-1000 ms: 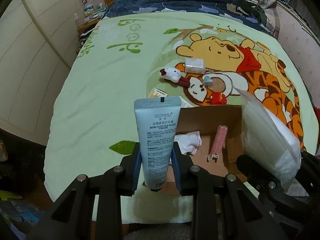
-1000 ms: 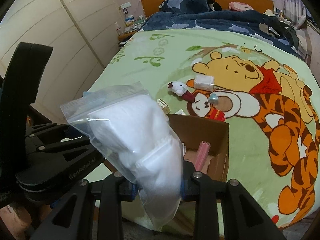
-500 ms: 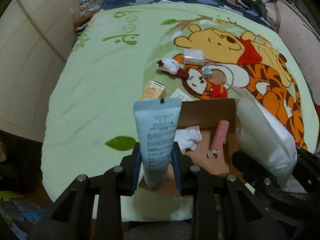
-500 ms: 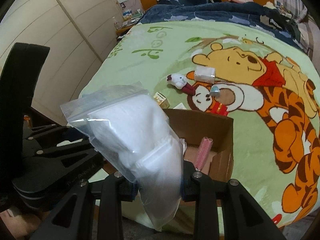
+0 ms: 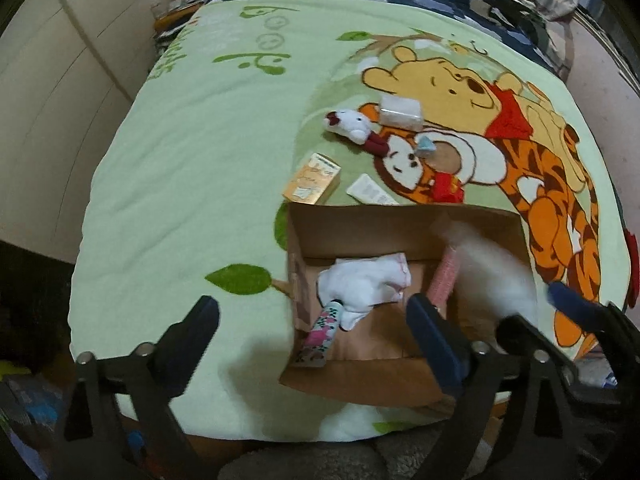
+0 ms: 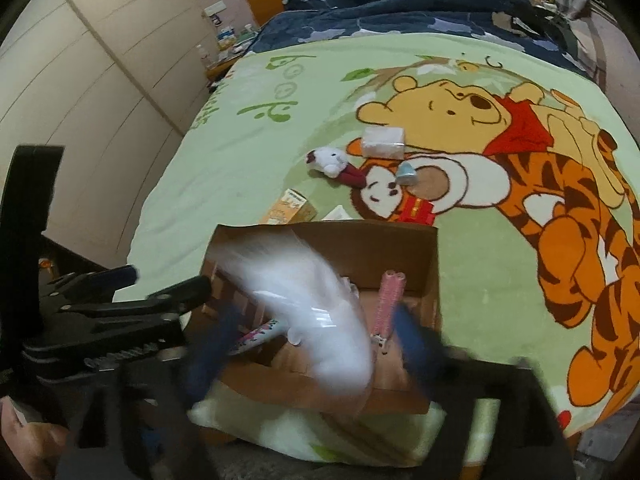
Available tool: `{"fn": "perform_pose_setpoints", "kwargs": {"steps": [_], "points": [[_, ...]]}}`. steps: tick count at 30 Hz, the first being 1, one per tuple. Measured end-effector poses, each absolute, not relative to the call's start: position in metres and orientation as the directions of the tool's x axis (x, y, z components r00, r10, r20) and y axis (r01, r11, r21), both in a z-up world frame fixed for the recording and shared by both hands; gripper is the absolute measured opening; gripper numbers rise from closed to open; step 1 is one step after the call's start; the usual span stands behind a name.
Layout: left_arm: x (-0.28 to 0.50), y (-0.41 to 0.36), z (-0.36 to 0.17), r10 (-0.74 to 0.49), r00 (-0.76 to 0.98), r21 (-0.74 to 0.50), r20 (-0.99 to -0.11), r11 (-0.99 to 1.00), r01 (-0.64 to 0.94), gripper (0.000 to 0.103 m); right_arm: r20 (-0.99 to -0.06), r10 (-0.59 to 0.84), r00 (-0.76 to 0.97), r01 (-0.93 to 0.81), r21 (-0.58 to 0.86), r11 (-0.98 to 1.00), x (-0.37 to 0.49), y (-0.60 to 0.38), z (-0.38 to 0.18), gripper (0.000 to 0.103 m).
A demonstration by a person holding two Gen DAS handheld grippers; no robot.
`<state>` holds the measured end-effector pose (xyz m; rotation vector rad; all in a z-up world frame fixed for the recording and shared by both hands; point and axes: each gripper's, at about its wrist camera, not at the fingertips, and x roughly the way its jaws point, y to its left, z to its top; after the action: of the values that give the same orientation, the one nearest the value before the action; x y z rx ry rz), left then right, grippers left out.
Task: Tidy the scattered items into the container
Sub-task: 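Open both tools over the cardboard box to drop tube and cloth, then raise both tools and move them back toward the remaining items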
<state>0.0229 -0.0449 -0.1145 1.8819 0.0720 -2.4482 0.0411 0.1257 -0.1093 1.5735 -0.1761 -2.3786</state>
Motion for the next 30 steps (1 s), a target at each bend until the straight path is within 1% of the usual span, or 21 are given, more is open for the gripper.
{"fn": "perform_pose_setpoints", "kwargs": {"steps": [8,13,17,19,22,25,27,28,30], "points": [[0.023,-0.046,-0.104,-0.028,-0.289,0.008,-0.957,-0.998,0.069,0.101,-0.868,-0.298,-0.398,0.179,0.245,-0.953,0.041,0.126,-0.102,0.092],[0.022,-0.045,-0.101,-0.059,-0.282,0.041,-0.957,-0.997,0.07,0.103,-0.851,-0.303,-0.429,0.188,0.244,-0.951,0.042,0.127,-0.091,0.092],[0.022,-0.045,-0.099,-0.056,-0.281,0.037,-0.958,-0.997,0.071,0.103,-0.833,-0.309,-0.458,0.226,0.227,-0.947,0.045,0.124,-0.078,0.092],[0.022,-0.042,-0.093,-0.103,-0.306,0.087,-0.947,-0.994,0.068,0.103,-0.825,-0.304,-0.477,0.257,0.2,-0.945,0.047,0.12,-0.07,0.092],[0.023,-0.041,-0.077,-0.139,-0.361,0.117,-0.922,-0.99,0.081,0.103,-0.805,-0.306,-0.508,0.288,0.177,-0.941,0.051,0.117,-0.059,0.092],[0.022,-0.044,-0.061,-0.232,-0.385,0.191,-0.893,-0.971,0.142,0.103,-0.771,-0.306,-0.558,0.283,0.171,-0.944,0.056,0.122,-0.044,0.092],[0.025,-0.051,-0.046,-0.222,-0.446,0.161,-0.867,-0.972,0.172,0.103,-0.745,-0.299,-0.596,0.275,0.16,-0.948,0.058,0.126,-0.033,0.092],[0.03,-0.058,-0.033,-0.194,-0.496,0.109,-0.846,-0.975,0.195,0.103,-0.732,-0.296,-0.613,0.272,0.156,-0.95,0.06,0.128,-0.028,0.092],[0.034,-0.069,-0.015,-0.166,-0.554,0.047,-0.816,-0.974,0.223,0.103,-0.688,-0.284,-0.667,0.26,0.142,-0.955,0.064,0.134,-0.012,0.092]]}}
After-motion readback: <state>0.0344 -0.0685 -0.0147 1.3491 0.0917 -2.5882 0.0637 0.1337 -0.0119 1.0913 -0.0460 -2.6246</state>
